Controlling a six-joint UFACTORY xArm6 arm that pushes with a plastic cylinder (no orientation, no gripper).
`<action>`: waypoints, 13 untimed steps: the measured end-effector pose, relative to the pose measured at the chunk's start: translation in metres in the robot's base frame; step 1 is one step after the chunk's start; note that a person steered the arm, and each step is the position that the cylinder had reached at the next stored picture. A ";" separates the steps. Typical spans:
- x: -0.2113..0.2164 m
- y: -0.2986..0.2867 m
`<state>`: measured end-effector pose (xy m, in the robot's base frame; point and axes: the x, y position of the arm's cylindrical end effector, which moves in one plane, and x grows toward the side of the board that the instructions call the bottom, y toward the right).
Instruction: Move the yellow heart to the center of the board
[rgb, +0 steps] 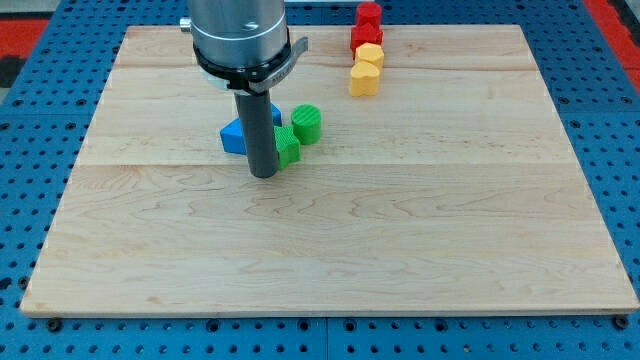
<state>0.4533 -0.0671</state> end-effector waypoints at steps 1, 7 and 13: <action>0.000 0.000; 0.028 0.000; -0.201 0.235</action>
<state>0.2522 0.1677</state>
